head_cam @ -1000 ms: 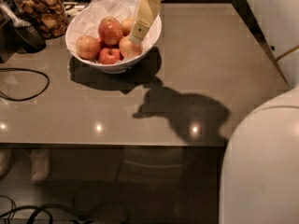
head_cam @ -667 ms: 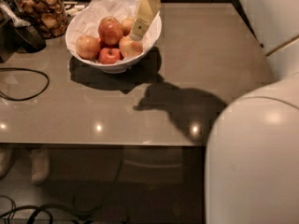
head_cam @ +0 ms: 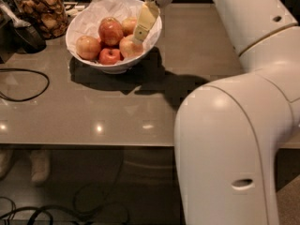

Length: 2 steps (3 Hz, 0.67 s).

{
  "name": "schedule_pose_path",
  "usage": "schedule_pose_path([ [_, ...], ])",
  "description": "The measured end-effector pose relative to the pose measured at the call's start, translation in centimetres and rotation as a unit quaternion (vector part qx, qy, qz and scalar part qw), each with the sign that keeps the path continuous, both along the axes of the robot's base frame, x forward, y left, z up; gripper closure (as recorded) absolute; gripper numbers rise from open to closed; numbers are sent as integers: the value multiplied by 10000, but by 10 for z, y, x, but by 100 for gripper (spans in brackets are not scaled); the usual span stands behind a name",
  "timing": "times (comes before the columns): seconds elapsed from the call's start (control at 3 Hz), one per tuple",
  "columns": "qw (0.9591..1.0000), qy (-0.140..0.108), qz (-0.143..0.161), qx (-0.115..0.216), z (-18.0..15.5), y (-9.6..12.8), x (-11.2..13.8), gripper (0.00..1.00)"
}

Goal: Pick apple from white bowl

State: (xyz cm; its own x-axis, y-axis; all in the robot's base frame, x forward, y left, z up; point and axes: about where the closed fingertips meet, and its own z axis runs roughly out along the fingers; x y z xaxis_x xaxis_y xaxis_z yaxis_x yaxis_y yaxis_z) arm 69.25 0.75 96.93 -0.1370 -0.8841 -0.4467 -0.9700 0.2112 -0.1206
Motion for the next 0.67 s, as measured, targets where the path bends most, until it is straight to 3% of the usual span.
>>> schedule_pose_path([
  [0.33, 9998, 178, -120, -59, -17, 2, 11, 13],
  [0.67, 9994, 302, -146, -44, -22, 9, 10, 0],
])
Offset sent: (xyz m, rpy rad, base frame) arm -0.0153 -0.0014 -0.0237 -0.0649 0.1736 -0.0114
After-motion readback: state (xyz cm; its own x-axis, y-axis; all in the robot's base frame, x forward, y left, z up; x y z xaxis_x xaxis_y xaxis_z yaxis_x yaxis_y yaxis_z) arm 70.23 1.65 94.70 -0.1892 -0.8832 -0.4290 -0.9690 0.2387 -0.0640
